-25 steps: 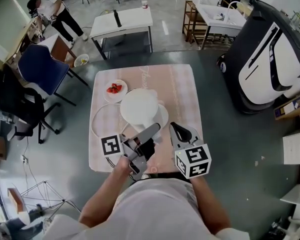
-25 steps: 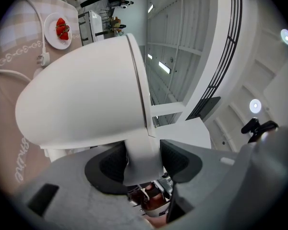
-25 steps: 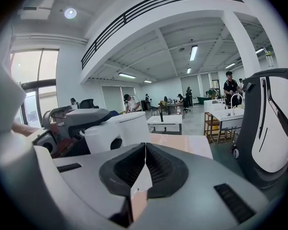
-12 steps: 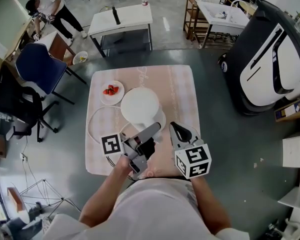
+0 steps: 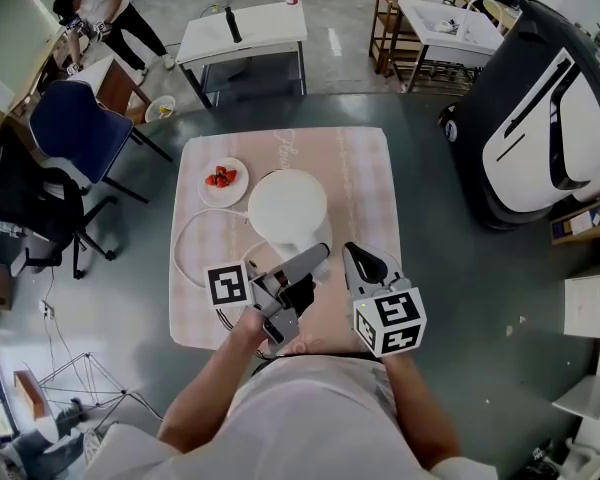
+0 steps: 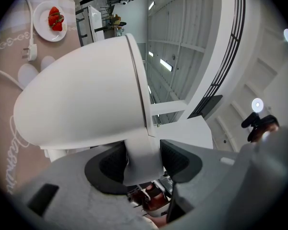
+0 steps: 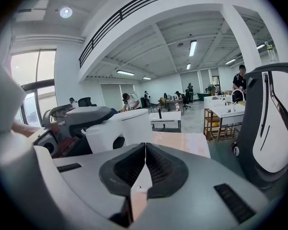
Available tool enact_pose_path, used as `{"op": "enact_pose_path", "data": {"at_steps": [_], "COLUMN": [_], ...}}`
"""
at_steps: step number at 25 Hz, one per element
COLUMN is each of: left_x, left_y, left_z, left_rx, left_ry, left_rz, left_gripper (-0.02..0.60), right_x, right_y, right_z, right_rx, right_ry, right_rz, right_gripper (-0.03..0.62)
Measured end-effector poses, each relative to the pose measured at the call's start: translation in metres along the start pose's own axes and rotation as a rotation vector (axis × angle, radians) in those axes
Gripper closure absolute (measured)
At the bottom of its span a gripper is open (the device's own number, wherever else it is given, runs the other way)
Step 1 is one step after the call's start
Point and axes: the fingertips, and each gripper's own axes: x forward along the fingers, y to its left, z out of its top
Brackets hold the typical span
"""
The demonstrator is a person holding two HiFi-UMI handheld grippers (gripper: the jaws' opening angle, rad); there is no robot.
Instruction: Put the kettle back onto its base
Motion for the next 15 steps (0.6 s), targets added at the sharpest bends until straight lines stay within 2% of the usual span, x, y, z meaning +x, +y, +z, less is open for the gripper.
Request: {"op": "enact_pose_path", "data": {"at_steps": [15], "left_x": [-0.001], "left_y": [0.008], "left_z": [-0.013], "left_rx": [0.022], "left_ry": [0.044], "left_rz": [0.031], "left_gripper": [0.365], "right_x": [-0.002], "right_y": [-0.002], "right_z": [-0.004], "right_rx": [0.014], "right_ry": [-0.001], "right_rz": [-0.016], "right_gripper": [0.589]}}
